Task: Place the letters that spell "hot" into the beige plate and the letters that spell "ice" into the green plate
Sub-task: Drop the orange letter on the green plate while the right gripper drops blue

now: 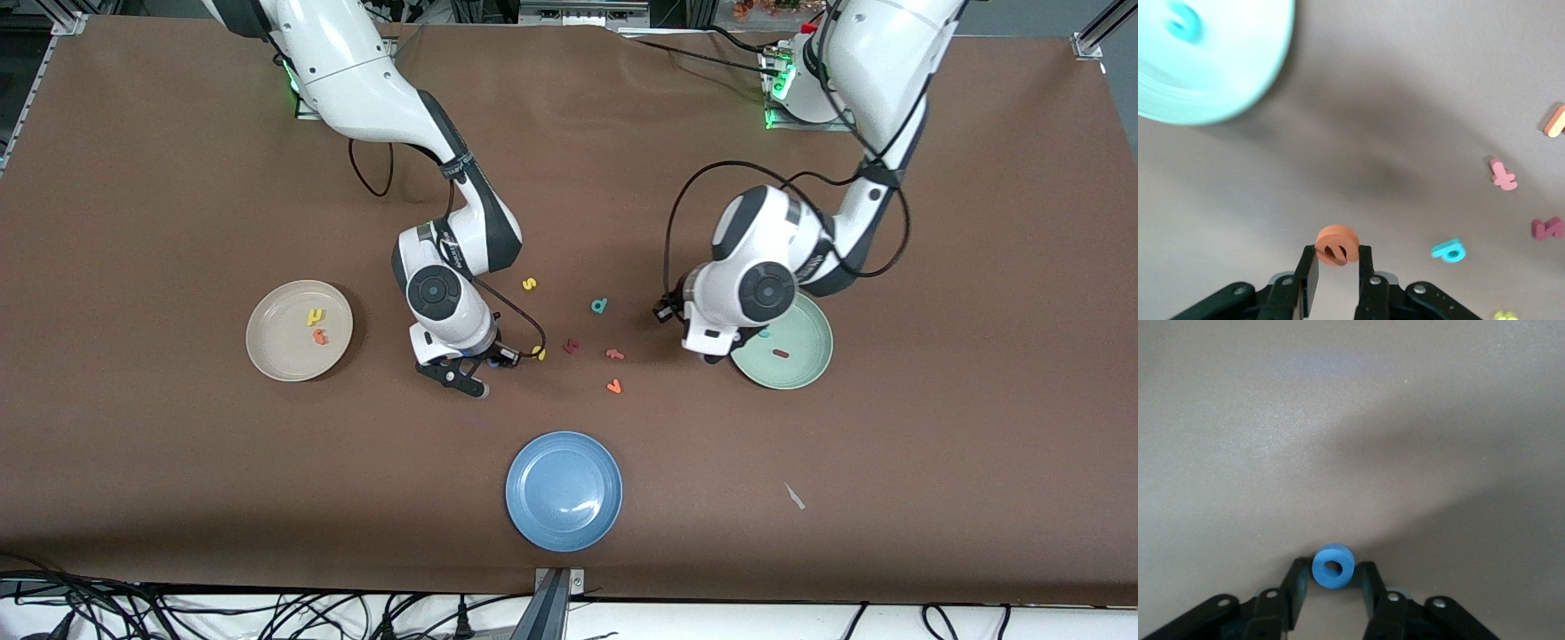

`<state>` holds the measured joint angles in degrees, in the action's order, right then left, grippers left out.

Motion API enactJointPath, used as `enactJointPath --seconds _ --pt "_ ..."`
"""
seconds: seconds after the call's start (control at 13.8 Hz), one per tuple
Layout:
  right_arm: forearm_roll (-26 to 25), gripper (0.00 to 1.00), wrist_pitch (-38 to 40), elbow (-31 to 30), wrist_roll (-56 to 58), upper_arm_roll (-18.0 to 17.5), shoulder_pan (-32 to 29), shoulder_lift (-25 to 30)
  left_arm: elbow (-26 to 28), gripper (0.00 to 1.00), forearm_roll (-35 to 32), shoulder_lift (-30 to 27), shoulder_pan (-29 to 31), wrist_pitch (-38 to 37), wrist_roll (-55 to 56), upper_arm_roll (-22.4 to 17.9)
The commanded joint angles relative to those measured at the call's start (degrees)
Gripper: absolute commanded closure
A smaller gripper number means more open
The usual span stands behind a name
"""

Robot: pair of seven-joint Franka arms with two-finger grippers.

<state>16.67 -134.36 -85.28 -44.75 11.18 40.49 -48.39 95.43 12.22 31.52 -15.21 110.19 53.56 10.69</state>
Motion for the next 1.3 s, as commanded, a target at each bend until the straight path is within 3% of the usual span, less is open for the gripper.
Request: enactJointPath --seconds 0.0,0.22,0.51,0.58,0.65,0.94,1.08,1.23 --pt "0.55 0.66 0.15 2.40 0.28 -0.45 -0.59 -2.14 0.45 1.00 -4.11 -0.93 5.44 -4.01 -10.37 0.03" --pt "0.55 0.76 0.15 2.40 0.19 -0.45 -0.59 -2.32 1.16 1.00 -5.89 1.52 11.24 -4.28 -20.57 0.03" --pt "0.55 0.82 0.15 2.40 0.10 -0.45 -0.59 -2.41 1.42 0.90 -5.89 4.16 12.14 -4.11 -23.32 -0.06" --pt "0.55 0.85 0.58 2.67 0.19 -0.45 -0.76 -2.23 1.68 0.65 -5.89 4.34 12.22 -4.11 -23.41 -0.06" --pt "0.55 0.89 1.55 3.62 0.28 -0.37 -0.94 -1.97 1.69 0.01 -5.89 4.34 12.31 -4.11 -23.41 -0.06" --pt "-1.81 0.92 9.11 4.44 5.52 2.52 -1.73 1.18 1.60 0.00 -5.89 3.64 12.49 -4.46 -22.80 0.03" --pt "-2.00 0.97 13.31 1.02 11.85 5.51 -1.73 4.52 0.64 0.00 -5.81 1.89 12.40 -5.77 -22.89 0.29" --pt "-2.08 0.97 12.55 -7.13 14.24 7.36 -1.64 10.92 0.37 0.00 -5.89 -0.57 12.14 -5.78 -23.32 0.56"
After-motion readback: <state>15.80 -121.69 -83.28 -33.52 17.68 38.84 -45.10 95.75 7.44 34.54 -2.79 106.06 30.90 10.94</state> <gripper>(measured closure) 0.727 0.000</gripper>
